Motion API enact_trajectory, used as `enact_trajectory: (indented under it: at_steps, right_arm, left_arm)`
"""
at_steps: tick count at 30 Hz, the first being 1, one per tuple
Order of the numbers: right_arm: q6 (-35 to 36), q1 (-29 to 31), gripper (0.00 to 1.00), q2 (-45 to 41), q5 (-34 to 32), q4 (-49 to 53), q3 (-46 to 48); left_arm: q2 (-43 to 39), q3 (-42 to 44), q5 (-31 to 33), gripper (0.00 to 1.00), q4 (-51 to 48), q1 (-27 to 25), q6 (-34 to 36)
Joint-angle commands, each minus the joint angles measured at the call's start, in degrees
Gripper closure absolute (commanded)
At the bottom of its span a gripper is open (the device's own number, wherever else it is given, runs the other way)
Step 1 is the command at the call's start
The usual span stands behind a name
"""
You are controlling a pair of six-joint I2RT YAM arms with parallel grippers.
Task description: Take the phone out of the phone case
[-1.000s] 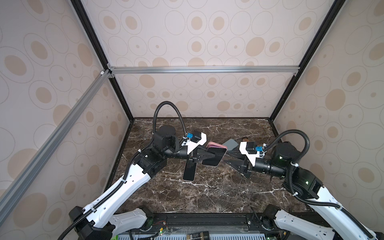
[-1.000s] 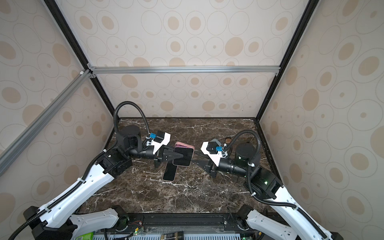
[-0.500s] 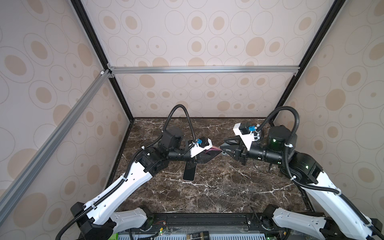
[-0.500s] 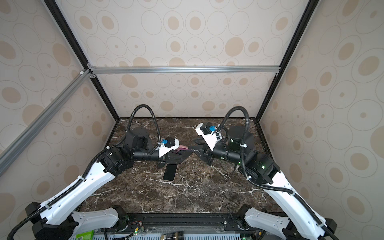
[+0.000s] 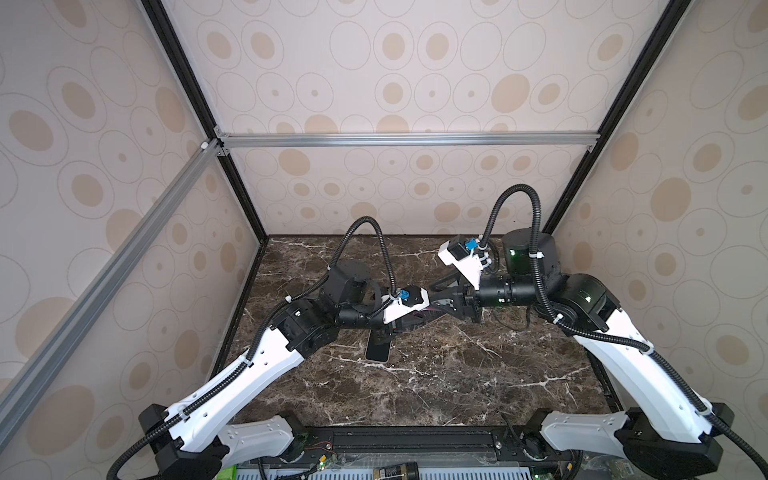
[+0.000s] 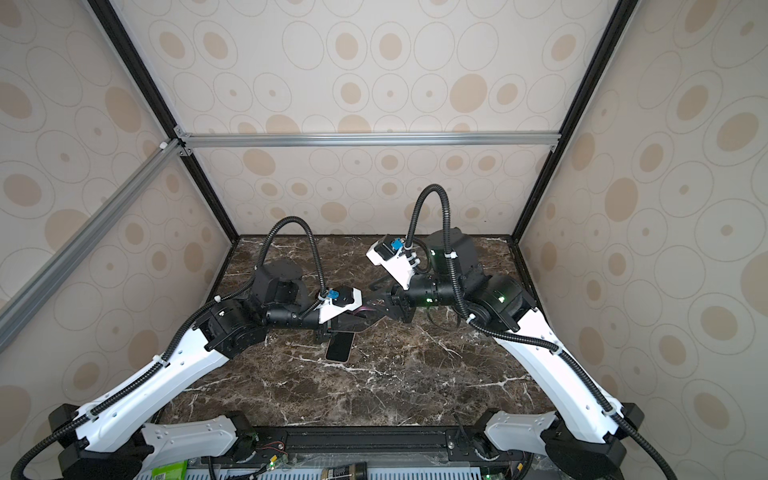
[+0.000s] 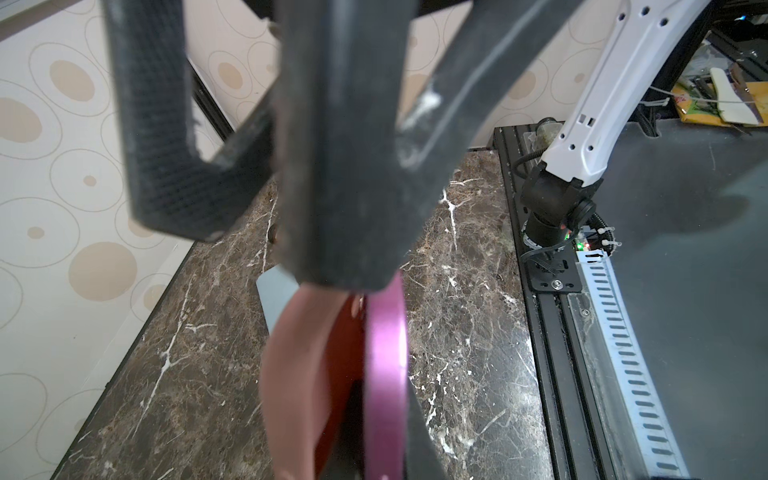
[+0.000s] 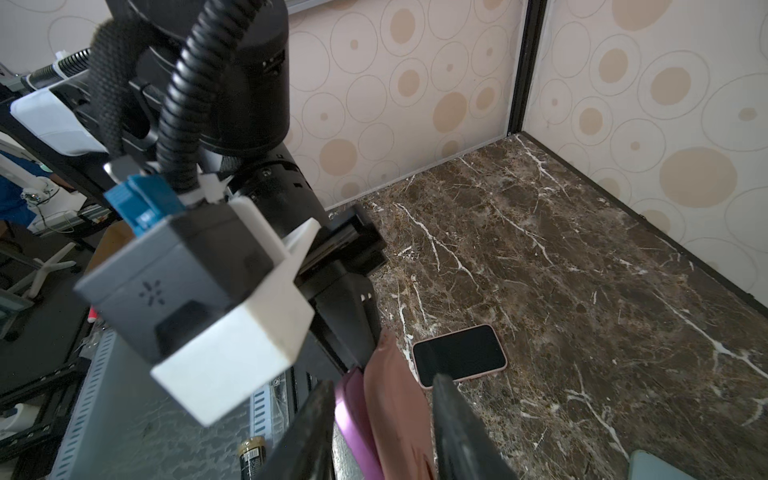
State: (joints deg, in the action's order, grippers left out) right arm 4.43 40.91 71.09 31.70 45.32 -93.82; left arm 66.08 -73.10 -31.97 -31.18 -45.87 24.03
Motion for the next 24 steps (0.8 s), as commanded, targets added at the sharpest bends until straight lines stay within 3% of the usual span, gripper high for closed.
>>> enact_trajectory:
  at_steps: [1,11,18,24]
  right_arm:
    - [2.83,-0.47,0.58,1.54,2.05,4.8,-2.41]
    - [5.85,-0.52,0.58,5.24,2.82,9.49,-4.72]
    - [11.11,-0.47,0.59,5.11,-4.63,12.55,-3.6]
    - [15.21,-0.56,0.59,6.06,-1.54,17.0,-5.03]
  left_arm:
    - [-2.01,-0.65,-0.4,1.0,1.97,-0.45,2.35]
    - [-2.41,-0.2,0.02,1.0,2.22,-0.45,2.85]
    - [-2.93,-1.07,-1.89,1.0,2.45,-0.45,3.48]
    - [-3.5,-1.43,-3.72,1.0,3.05,-0.45,3.53]
